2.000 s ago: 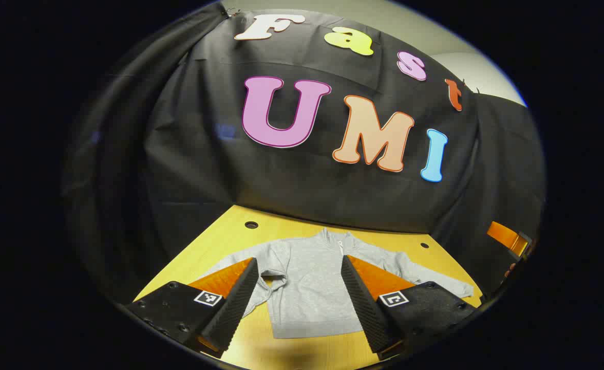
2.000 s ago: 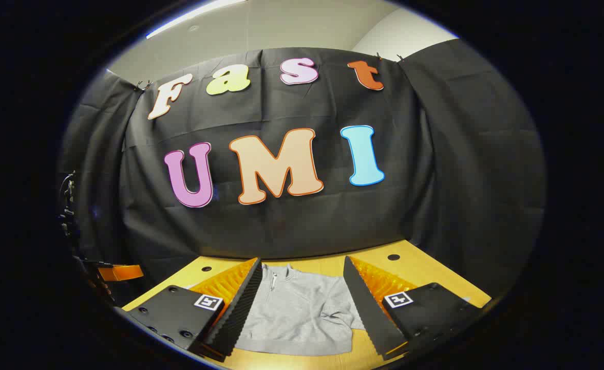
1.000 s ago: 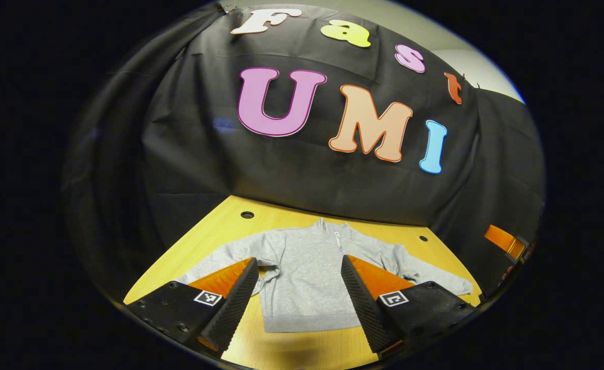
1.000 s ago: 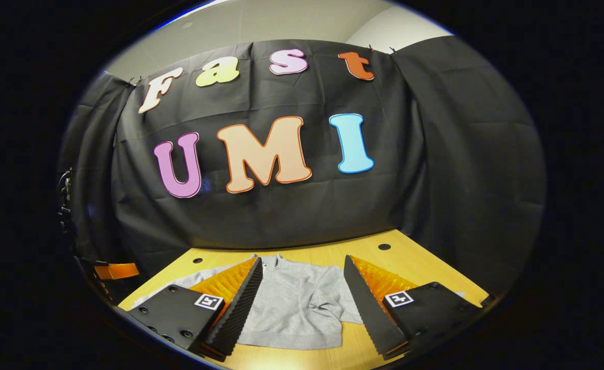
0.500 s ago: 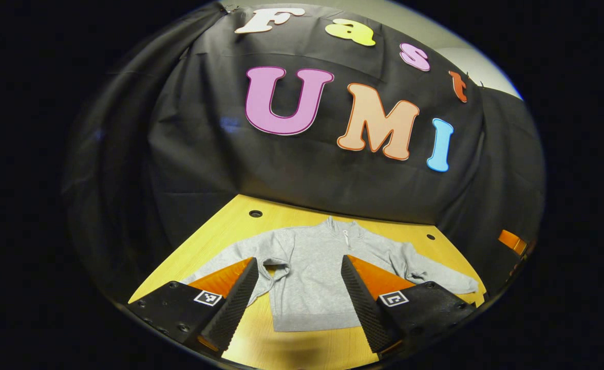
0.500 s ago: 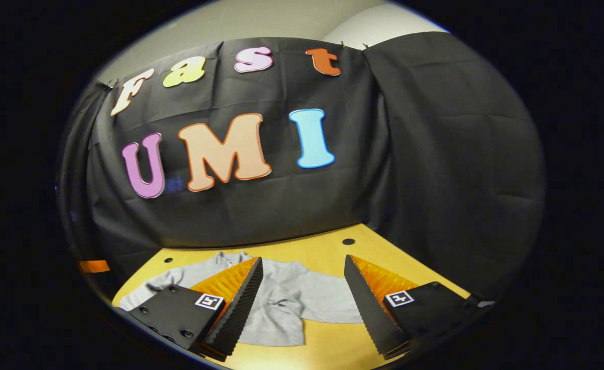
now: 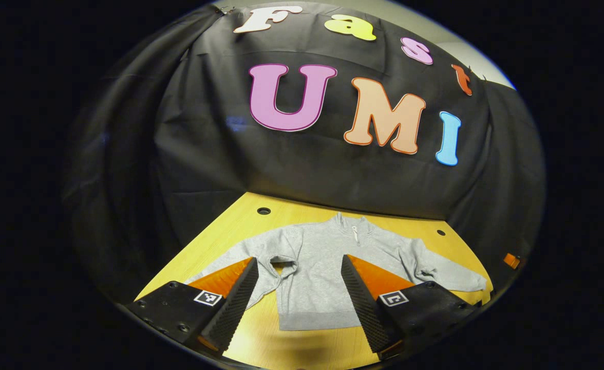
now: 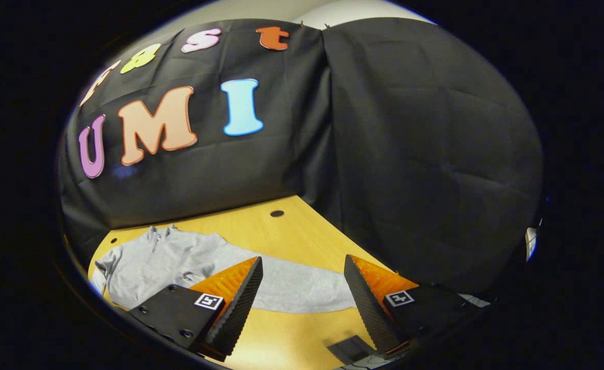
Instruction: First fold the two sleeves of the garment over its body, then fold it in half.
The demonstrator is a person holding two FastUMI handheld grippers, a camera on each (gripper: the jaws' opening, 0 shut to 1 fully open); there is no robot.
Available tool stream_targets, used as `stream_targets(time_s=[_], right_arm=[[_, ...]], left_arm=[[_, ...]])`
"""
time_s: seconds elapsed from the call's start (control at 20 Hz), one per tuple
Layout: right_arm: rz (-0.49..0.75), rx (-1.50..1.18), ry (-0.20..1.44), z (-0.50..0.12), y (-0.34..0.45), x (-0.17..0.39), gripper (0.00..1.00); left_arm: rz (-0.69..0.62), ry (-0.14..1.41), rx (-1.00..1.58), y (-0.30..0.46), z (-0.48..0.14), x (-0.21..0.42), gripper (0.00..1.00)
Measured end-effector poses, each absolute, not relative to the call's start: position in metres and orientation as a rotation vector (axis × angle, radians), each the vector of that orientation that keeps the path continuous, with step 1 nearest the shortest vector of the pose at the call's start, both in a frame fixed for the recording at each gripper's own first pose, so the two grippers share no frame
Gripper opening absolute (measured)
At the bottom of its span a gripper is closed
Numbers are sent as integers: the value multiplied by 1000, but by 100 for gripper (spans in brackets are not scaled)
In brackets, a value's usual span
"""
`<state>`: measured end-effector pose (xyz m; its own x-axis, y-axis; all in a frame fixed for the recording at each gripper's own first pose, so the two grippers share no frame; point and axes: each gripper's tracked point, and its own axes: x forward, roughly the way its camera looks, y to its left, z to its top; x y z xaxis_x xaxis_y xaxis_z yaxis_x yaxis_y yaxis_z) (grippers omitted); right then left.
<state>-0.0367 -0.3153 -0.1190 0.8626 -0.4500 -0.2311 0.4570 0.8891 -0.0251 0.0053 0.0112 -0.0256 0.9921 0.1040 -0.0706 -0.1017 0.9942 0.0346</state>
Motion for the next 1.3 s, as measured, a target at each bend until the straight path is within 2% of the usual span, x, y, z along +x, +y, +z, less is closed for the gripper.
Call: stream_targets(time_s=[0.05, 0.1, 0.15, 0.25, 0.4, 0.45, 0.5, 0.65, 0.8, 0.95, 1.0, 1.1, 1.15, 1.2, 1.3], right_arm=[[-485, 32, 255, -131, -326, -37, 98], [-496, 38, 278, -144, -338, -38, 95], [-501, 50, 302, -156, -347, -38, 98], [-514, 83, 350, -181, -363, -33, 96], [-526, 102, 417, -217, -384, -29, 98], [-525, 104, 440, -226, -388, -28, 96], [-523, 105, 463, -236, -392, -27, 99], [-512, 107, 506, -253, -402, -25, 96], [-495, 100, 538, -265, -407, -21, 98], [-480, 96, 574, -276, -407, -17, 94], [-482, 87, 579, -277, -408, -19, 96], [-483, 74, 582, -278, -408, -18, 89], [-485, 78, 583, -278, -408, -17, 79], [-488, 83, 582, -277, -407, -18, 78], [-496, 96, 586, -279, -404, -17, 54]], left_arm=[[108, 74, 31, 10, -26, 6, 95], [113, 77, 32, 8, -26, 6, 94], [119, 79, 32, 6, -28, 5, 95], [131, 79, 35, 3, -29, 6, 95], [156, 84, 42, -1, -33, 7, 95], [167, 88, 41, -1, -37, 6, 95], [177, 95, 36, -2, -41, 6, 95], [197, 112, 19, -8, -52, 5, 95], [214, 121, 18, -13, -59, 4, 95], [200, 113, -4, -24, -58, 6, 95], [196, 108, -11, -28, -57, 6, 94], [191, 102, -7, -32, -56, 7, 94], [186, 101, -4, -33, -56, 8, 94], [179, 100, -3, -35, -57, 8, 94], [169, 100, -5, -36, -57, 8, 94]])
